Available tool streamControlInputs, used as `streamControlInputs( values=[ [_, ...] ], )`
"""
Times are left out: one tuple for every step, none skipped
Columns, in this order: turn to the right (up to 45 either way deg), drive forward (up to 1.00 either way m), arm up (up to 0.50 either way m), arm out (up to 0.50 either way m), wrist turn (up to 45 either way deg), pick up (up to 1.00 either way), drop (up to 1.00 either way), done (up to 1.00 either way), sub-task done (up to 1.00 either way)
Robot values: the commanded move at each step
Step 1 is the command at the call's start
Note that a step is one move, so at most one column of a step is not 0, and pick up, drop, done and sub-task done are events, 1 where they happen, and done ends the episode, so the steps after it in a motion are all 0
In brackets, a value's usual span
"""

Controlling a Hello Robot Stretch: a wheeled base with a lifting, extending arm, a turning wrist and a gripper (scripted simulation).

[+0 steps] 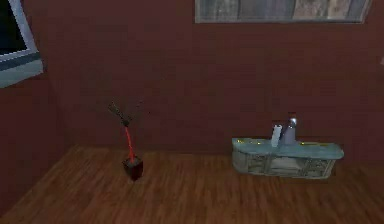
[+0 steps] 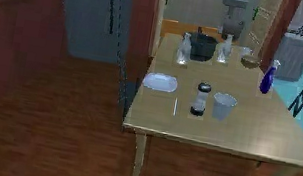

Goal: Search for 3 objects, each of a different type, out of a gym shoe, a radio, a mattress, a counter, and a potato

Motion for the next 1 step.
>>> streamControlInputs(
  values=[
    [42.0, 0.0, 0.0, 0.0, 0.0, 0.0, 0.0, 0.0, 0.0]
  ],
)
